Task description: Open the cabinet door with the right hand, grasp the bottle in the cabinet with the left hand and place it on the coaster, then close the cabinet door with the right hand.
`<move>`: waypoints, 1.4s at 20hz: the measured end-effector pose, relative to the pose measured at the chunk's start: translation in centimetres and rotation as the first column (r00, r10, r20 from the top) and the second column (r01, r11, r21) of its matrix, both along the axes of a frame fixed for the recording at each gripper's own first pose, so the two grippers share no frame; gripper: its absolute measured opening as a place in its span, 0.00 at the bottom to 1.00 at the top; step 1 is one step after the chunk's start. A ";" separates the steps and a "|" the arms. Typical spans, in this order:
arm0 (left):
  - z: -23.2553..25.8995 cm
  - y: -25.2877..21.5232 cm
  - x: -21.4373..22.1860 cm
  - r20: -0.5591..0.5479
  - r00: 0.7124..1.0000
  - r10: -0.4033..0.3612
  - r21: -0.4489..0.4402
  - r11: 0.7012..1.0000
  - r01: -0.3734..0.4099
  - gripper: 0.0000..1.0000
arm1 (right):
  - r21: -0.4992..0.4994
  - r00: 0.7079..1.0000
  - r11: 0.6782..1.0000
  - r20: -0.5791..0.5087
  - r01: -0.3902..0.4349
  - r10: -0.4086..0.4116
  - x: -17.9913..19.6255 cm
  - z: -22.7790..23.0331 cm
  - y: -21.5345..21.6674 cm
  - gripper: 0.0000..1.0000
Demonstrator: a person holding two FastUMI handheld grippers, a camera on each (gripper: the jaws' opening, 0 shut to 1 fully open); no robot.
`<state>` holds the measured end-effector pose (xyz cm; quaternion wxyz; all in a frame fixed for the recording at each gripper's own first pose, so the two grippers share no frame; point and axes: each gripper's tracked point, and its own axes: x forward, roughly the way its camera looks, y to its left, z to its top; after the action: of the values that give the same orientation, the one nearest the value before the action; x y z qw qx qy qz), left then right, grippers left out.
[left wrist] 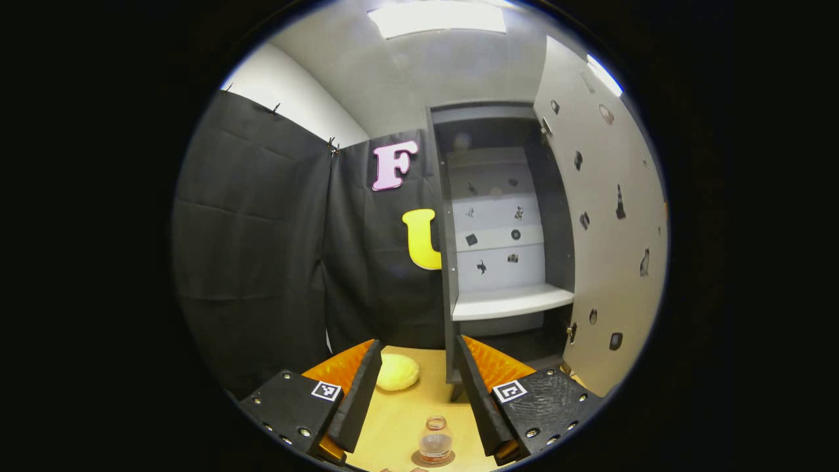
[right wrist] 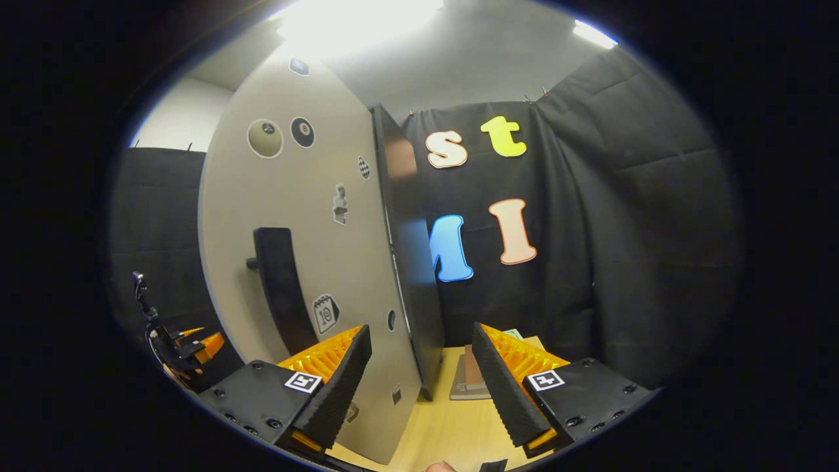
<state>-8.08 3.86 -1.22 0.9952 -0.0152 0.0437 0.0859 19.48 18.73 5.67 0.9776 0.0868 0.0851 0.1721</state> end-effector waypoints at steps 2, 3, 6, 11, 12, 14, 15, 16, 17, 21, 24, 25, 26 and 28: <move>0.1 1.7 -0.3 0.008 1.000 0.010 0.010 1.000 -0.010 0.66 | -0.050 1.000 0.999 0.008 0.012 -0.012 -0.1 0.3 0.5 0.95; -0.1 2.4 -0.4 0.007 1.000 0.016 0.008 1.000 -0.016 0.66 | -0.075 1.000 0.997 0.008 0.026 -0.025 -0.1 0.4 0.7 0.94; -1.2 4.1 0.4 -0.011 1.000 0.009 -0.011 1.000 -0.009 0.66 | -0.122 0.997 0.990 0.029 0.069 -0.066 -0.3 0.8 1.2 0.88; -1.8 6.6 1.7 -0.018 1.000 -0.025 -0.017 1.000 0.024 0.66 | -0.131 0.996 0.987 0.016 0.091 -0.090 -1.4 0.9 4.2 0.95; -1.9 7.2 1.8 -0.017 0.999 -0.029 -0.014 0.999 0.029 0.66 | -0.130 0.996 0.987 0.013 0.090 -0.089 -1.7 0.9 5.2 0.95; -2.2 8.2 1.9 -0.020 0.999 -0.041 -0.011 0.999 0.041 0.66 | -0.132 0.996 0.988 0.014 0.085 -0.083 -1.9 1.0 6.8 0.95; -2.3 8.8 2.0 -0.021 0.999 -0.045 -0.012 0.999 0.045 0.66 | -0.134 0.996 0.987 0.015 0.084 -0.083 -2.2 1.1 7.8 0.95; -2.4 9.3 1.9 -0.022 0.999 -0.048 -0.013 0.999 0.047 0.66 | -0.143 0.996 0.986 0.014 0.088 -0.087 -1.8 1.0 8.0 0.95; -2.6 9.8 1.9 -0.024 0.998 -0.050 -0.016 0.999 0.049 0.66 | -0.150 0.996 0.984 0.016 0.091 -0.090 -1.6 0.9 8.4 0.95; -3.4 10.9 1.7 -0.034 0.998 -0.056 -0.031 0.998 0.055 0.66 | -0.176 0.996 0.980 0.020 0.088 -0.086 -1.6 1.0 11.4 0.95; -3.5 11.4 1.6 -0.036 0.997 -0.068 -0.036 0.997 0.067 0.66 | -0.158 0.998 0.985 0.014 0.069 -0.067 -1.4 0.8 13.3 0.95; -3.5 11.4 1.6 -0.036 0.997 -0.073 -0.034 0.997 0.072 0.66 | -0.152 0.998 0.986 0.013 0.062 -0.060 -1.2 0.8 14.0 0.95; -3.4 11.5 1.6 -0.037 0.996 -0.077 -0.032 0.997 0.076 0.66 | -0.146 0.999 0.988 0.010 0.051 -0.050 -0.9 0.6 14.8 0.95; -3.8 11.9 1.7 -0.037 0.996 -0.086 -0.033 0.996 0.084 0.66 | -0.131 1.000 0.991 0.004 0.028 -0.028 -0.3 0.4 16.6 0.95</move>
<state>-6.41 15.73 -4.98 0.9966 -0.0273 0.0648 0.0430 19.16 35.34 6.12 0.9835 0.0233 0.0941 0.1525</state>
